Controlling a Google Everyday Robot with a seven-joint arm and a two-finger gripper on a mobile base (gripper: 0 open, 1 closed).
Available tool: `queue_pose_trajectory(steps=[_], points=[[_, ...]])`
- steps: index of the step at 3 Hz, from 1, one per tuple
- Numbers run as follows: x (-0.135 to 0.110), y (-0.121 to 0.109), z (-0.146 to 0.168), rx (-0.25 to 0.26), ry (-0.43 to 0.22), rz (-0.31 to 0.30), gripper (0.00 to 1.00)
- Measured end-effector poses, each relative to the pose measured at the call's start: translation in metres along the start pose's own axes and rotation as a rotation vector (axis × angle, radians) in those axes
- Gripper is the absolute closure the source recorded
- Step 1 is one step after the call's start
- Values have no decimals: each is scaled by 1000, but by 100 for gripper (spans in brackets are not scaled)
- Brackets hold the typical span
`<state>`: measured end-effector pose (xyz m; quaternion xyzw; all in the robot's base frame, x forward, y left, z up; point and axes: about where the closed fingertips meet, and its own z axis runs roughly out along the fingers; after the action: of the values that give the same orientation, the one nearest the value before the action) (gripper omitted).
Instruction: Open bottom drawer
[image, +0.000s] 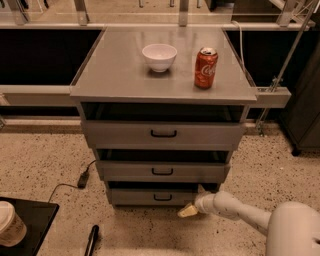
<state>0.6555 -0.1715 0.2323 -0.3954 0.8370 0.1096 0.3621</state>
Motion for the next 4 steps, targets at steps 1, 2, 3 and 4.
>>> queue_pose_trajectory(steps=[1,2,3,4], points=[[1,-2,9,4,-3,7,0],[6,-15,37,44,35,10,0],[6,-28,64,106,94,-28,0],[5,-35,67,124,106,-57,0]])
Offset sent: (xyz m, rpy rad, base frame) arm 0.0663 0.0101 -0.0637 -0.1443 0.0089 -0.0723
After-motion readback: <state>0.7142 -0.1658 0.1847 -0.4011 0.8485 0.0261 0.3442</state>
